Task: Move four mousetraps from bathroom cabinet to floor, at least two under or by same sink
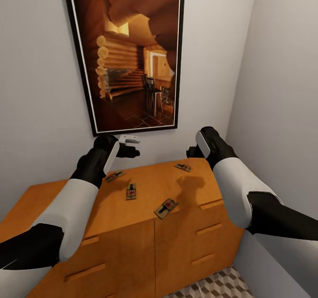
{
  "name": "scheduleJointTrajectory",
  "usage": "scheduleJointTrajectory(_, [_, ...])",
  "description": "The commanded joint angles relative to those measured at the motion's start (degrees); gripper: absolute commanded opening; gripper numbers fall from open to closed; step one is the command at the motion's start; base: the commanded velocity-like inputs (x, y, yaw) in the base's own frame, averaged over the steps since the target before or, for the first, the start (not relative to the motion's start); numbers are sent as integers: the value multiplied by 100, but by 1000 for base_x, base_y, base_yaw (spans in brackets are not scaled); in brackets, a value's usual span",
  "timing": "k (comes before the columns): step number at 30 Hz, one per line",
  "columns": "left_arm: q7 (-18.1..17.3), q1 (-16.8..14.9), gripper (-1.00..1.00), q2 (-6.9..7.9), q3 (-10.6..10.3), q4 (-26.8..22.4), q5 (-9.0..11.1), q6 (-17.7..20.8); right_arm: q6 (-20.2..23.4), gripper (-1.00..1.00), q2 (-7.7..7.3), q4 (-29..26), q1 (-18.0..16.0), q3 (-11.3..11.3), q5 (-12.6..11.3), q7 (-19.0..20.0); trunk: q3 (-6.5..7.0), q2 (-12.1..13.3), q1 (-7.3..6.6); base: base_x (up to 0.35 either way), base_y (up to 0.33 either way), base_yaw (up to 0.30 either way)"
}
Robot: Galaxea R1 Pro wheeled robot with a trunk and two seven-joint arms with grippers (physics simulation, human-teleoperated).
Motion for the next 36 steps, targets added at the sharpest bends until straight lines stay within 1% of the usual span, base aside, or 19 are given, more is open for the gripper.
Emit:
scheduleJointTrajectory(1, [-1,-5,100,1,-3,-5,12,21,9,100,7,-6,-4,-31,-35,-44,-7,-3,0,46,-25,0])
scheduleJointTrajectory(18, [-1,-5,100,1,-2,0,11,24,21,100,11,29,-4,-22,-59,-13,-7,-3,0,11,-6,0])
scheduleJointTrajectory(21, [-1,-5,100,1,-2,0,11,24,41,100,9,47,-4,-22,-64,119,-7,-3,0,0,0,0])
scheduleJointTrajectory(25, [-1,-5,100,1,-2,0,11,24,41,100,6,58,-4,11,-60,461,-7,-3,0,0,0,0])
scheduleJointTrajectory(26, [-1,-5,100,1,-2,0,11,24,41,100,6,60,-4,45,-58,559,-7,-3,0,0,0,0])
scheduleJointTrajectory(27, [-1,-5,100,1,-2,0,11,24,41,100,2,62,-4,156,-56,747,-7,-3,0,0,0,0])
scheduleJointTrajectory(29, [-1,-5,100,1,-2,0,11,24,41,100,1,64,-4,309,-55,917,-7,-3,0,0,0,0])
scheduleJointTrajectory(33, [-1,-5,100,6,-2,0,11,24,41,100,3,65,-4,604,-58,1183,-7,-3,0,0,0,0])
scheduleJointTrajectory(36, [-1,-5,100,8,-2,2,11,24,41,100,3,69,-4,727,-66,1313,-7,-3,0,0,0,0])
